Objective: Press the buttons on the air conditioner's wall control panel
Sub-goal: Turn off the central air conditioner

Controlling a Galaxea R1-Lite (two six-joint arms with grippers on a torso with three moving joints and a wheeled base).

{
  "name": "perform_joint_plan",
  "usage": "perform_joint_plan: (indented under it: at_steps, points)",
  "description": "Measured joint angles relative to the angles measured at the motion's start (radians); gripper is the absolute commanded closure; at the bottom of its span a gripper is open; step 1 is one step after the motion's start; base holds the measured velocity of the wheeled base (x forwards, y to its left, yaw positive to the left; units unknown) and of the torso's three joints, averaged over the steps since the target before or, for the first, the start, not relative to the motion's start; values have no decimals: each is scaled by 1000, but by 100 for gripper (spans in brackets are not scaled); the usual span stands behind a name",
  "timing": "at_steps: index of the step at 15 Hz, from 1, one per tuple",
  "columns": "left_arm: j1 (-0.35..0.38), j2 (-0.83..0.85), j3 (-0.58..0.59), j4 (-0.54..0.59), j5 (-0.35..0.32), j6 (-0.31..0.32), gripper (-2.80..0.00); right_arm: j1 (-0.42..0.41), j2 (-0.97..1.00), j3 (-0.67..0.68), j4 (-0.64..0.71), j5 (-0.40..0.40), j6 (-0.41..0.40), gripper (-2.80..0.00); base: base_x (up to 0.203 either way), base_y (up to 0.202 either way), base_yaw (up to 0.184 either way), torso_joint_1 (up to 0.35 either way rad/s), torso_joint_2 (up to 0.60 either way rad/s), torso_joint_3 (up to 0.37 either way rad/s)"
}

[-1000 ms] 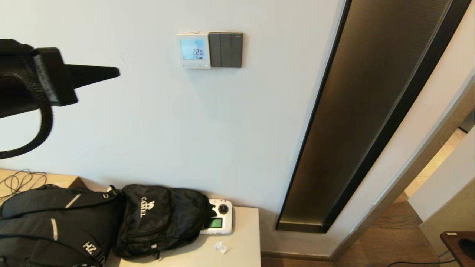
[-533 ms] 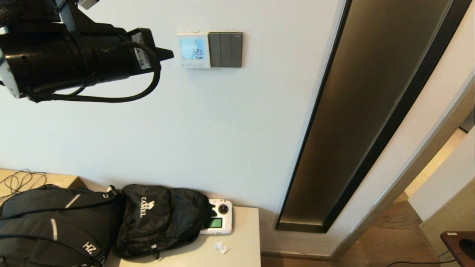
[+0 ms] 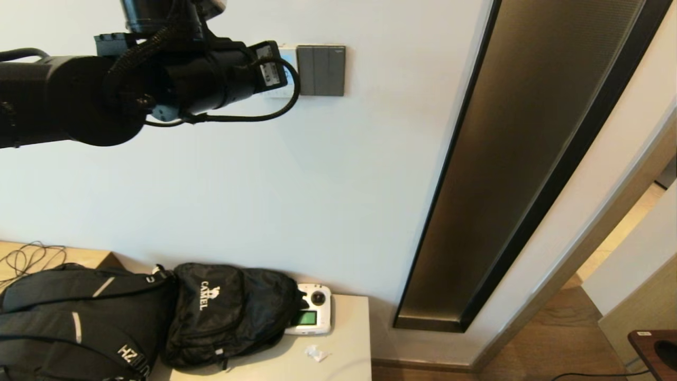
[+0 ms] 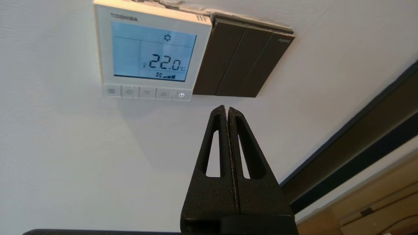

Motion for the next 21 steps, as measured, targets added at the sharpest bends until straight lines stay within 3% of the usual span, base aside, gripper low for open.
perform_joint_plan:
  at_steps: [7,21]
  points:
    - [-12,134,-61,-18,37,2,0,0,0,0,0,0,0,0,0,0,0,0,0,0]
    - [-11,256,-212,-4,45,4,0,0,0,0,0,0,0,0,0,0,0,0,0,0]
